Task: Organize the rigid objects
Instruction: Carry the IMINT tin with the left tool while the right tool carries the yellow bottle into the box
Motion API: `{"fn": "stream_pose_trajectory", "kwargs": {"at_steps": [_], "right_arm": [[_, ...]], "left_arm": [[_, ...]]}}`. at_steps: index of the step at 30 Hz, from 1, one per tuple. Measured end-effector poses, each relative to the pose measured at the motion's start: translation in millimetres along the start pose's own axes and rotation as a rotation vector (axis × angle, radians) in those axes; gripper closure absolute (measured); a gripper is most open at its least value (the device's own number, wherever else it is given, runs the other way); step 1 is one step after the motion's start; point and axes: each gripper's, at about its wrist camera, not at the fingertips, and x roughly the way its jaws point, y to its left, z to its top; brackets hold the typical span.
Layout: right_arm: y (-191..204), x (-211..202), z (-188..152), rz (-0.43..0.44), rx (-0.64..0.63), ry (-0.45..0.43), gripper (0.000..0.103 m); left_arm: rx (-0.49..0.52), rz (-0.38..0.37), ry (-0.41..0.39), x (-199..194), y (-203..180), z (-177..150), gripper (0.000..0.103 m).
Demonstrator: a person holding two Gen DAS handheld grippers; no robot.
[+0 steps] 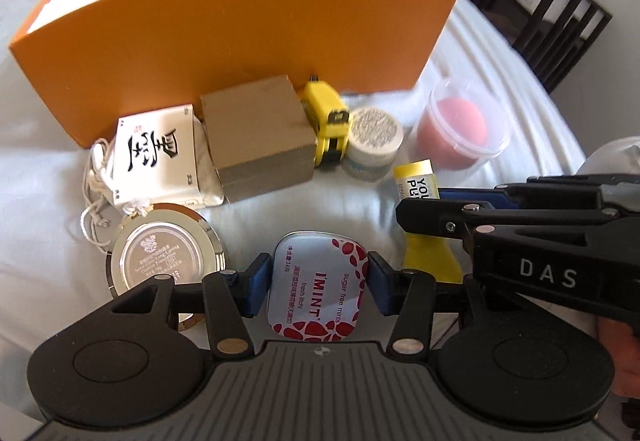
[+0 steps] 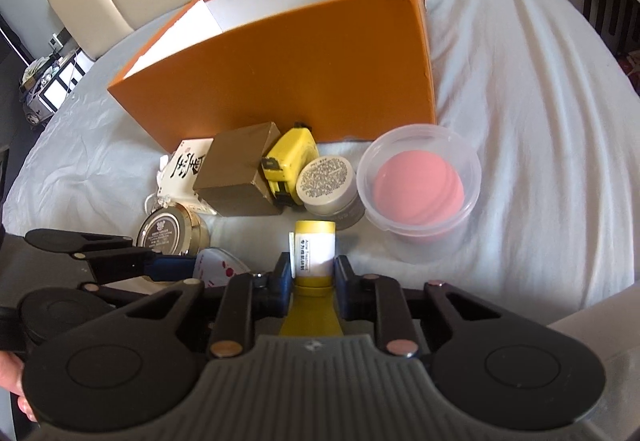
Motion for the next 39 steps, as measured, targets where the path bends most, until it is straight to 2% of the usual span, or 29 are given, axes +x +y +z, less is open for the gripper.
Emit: {"fn": "stream_pose_trajectory", "kwargs": {"at_steps": [5,11,18,23,33,39], "right_arm": [[3,-11,0,-0.02,-0.007,-0.031,0.083],[16,-31,9,-0.011,-0.039,-0.099,0.083],[35,-61,44,0.016,-0.072,-0.22,0.083],[46,-74,77,0.022,-0.108,-0.298,0.083],[59,-62,143,0.002,-0.124,-0.398,0.083],[58,-33,180,-0.05,-0.093,-0.412,0.083]], "left_arm": [[-0.071,-0.012,-0.04,-17,12,2,0.046],[-0.138,-0.02,-0.136,-51,24,10,0.046],[-0.154,0.019,-0.278,-84,26,47,0.046],[-0.158,0.027,-0.343,-95,30,78,0.046],[-0.137,0.045,-0.415,-100,46,145,0.046],[-0.149,0.043,-0.395,-76,64,176,0.046]]}}
